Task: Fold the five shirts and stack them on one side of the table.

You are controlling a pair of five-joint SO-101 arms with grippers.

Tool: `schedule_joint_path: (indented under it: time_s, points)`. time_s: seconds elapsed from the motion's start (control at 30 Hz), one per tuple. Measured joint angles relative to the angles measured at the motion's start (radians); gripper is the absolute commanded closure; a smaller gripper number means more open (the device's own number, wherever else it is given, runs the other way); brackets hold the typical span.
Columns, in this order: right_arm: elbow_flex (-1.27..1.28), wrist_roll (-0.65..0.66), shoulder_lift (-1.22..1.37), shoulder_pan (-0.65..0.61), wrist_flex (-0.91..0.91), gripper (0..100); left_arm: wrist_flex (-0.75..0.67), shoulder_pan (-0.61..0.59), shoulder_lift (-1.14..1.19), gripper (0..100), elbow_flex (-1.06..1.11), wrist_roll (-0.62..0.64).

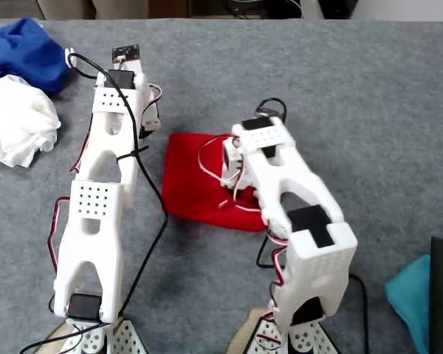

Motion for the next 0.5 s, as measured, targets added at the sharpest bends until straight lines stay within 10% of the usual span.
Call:
schedule_joint_path:
  time_s: [0.5]
  points:
    - [-0.212,0.141,0.058,0.064,0.114,99.3,0.0,0.0,0.0,98,0.0,0.0]
